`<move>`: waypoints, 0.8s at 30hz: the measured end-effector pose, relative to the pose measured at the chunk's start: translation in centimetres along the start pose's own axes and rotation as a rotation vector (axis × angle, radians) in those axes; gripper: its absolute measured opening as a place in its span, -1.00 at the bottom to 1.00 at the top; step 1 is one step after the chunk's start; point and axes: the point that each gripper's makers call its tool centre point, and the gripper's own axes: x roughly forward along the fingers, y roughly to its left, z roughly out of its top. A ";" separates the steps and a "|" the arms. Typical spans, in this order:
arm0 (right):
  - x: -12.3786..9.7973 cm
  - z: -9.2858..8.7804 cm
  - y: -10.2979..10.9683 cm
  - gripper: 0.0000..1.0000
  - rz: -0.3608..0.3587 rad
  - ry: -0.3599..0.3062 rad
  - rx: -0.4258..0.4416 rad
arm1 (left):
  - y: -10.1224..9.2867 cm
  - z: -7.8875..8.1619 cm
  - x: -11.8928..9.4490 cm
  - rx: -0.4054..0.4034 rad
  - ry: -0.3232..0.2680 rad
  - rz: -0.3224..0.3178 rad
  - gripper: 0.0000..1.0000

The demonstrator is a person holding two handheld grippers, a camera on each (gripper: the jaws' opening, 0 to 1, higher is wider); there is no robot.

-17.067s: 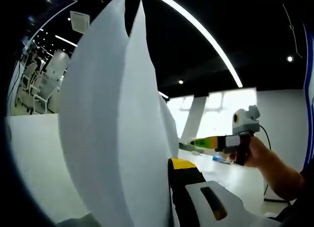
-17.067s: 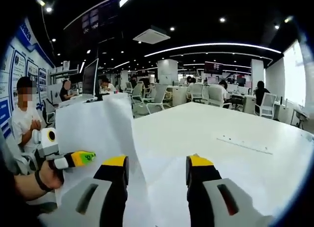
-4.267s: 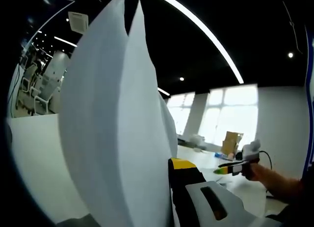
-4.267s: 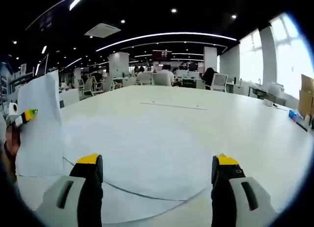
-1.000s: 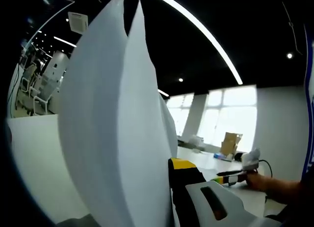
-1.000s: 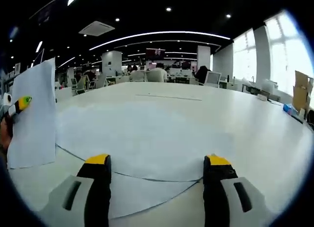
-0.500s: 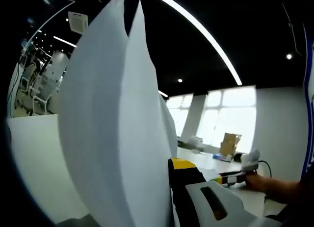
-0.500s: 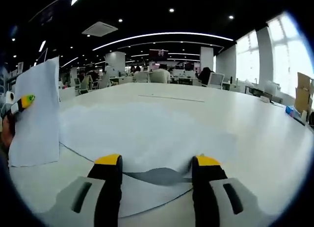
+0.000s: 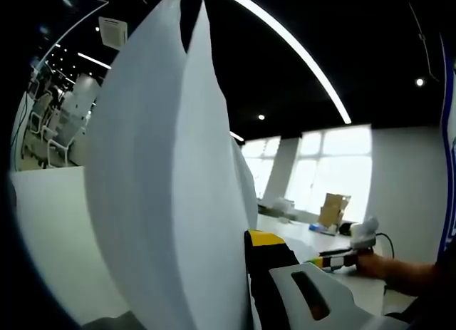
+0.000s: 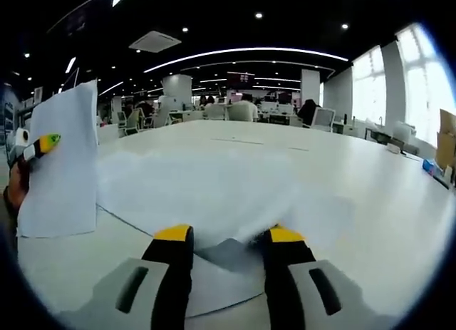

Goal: Organize the stack of printing papers by aligning and flattening the scattered papers on the table

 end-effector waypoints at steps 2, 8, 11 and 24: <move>0.0 0.0 0.2 -0.39 0.006 0.001 -0.002 | 0.0 0.0 0.0 0.000 0.000 0.000 -0.88; -0.1 0.0 1.6 -0.70 0.058 0.003 -0.032 | 0.0 0.0 0.0 0.001 0.000 0.001 -0.88; -0.1 0.0 1.7 -0.72 0.066 0.002 -0.036 | 0.0 0.0 -0.1 0.001 0.001 0.001 -0.88; 0.0 0.1 2.4 -0.88 0.093 -0.001 -0.077 | -0.1 0.0 0.0 0.003 0.004 0.003 -0.88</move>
